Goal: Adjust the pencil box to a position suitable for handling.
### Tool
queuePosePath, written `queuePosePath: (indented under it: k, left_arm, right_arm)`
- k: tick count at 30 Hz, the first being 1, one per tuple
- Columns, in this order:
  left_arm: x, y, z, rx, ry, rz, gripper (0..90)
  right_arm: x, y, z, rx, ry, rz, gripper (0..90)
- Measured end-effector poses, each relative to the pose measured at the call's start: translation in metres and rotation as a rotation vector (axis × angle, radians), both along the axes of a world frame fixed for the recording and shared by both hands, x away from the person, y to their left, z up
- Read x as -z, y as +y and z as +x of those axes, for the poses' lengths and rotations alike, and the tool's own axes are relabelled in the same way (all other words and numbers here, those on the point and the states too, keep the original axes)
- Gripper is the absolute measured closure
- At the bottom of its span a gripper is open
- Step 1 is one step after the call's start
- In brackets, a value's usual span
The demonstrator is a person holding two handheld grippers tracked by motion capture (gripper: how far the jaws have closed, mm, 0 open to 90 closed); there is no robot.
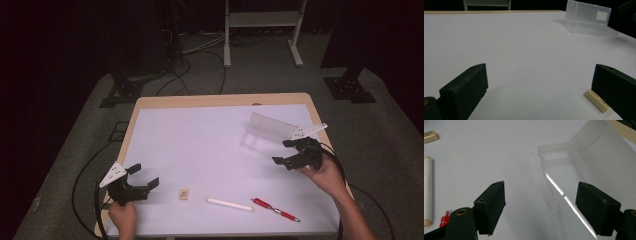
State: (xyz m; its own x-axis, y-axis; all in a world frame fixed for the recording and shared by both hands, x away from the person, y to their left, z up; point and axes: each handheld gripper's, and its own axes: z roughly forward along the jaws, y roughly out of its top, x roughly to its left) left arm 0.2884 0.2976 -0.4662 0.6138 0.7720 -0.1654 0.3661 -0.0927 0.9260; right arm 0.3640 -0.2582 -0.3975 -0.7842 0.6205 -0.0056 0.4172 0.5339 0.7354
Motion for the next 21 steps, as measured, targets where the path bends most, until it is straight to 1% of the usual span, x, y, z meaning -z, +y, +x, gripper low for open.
queuePosePath:
  k: [1, 3, 4, 6, 8, 10, 11, 12, 14, 15, 17, 19, 20, 21]
  left_arm:
    - [0.0, 0.0, 0.0, 0.001, -0.001, 0.0, 0.1]
    - [0.0, -0.001, -0.001, 0.009, -0.012, 0.002, 0.1]
    - [0.0, -0.001, -0.001, 0.013, -0.014, 0.006, 0.1]
    - [0.0, -0.001, -0.001, 0.014, -0.012, 0.006, 0.1]
    - [0.0, -0.001, 0.0, 0.008, -0.005, 0.002, 0.1]
    - [0.0, -0.001, 0.0, 0.008, -0.002, 0.002, 0.1]
    - [0.0, -0.001, 0.0, 0.008, -0.002, 0.002, 0.1]
    - [0.0, -0.001, 0.0, 0.009, -0.002, 0.005, 0.1]
    - [0.0, 0.0, 0.0, 0.005, -0.001, 0.0, 0.1]
    - [0.0, 0.0, 0.0, 0.005, -0.001, 0.0, 0.1]
    - [0.0, 0.0, 0.001, -0.008, 0.01, -0.003, 0.1]
    - [0.0, 0.0, 0.0, -0.006, 0.009, -0.001, 0.1]
    - [0.0, 0.0, 0.0, -0.004, 0.006, -0.001, 0.1]
    - [0.0, 0.0, 0.0, -0.003, 0.003, 0.0, 0.1]
  right_arm:
    - [0.0, 0.001, 0.003, 0.002, 0.0, -0.005, 23.9]
    - [0.001, 0.003, 0.009, -0.009, 0.02, -0.006, 24.2]
    - [0.002, 0.004, 0.011, -0.01, 0.019, -0.013, 24.5]
    - [0.003, 0.004, 0.013, -0.003, 0.018, -0.013, 25.4]
    - [0.006, 0.005, 0.019, -0.003, 0.02, -0.008, 27.3]
    - [0.008, 0.004, 0.022, -0.004, 0.021, -0.01, 29.0]
    - [0.009, 0.004, 0.025, -0.006, 0.021, -0.025, 29.1]
    - [0.009, 0.005, 0.026, -0.002, 0.026, -0.031, 29.8]
    - [0.01, 0.007, 0.031, -0.016, 0.032, -0.041, 32.7]
    - [0.01, 0.009, 0.032, -0.015, 0.03, -0.047, 32.4]
    - [0.011, 0.013, 0.037, -0.027, 0.033, -0.068, 35.2]
    - [0.013, 0.016, 0.04, -0.028, 0.034, -0.085, 35.1]
    - [0.015, 0.017, 0.042, -0.037, 0.048, -0.093, 37.4]
    - [0.017, 0.019, 0.044, -0.042, 0.056, -0.094, 37.9]
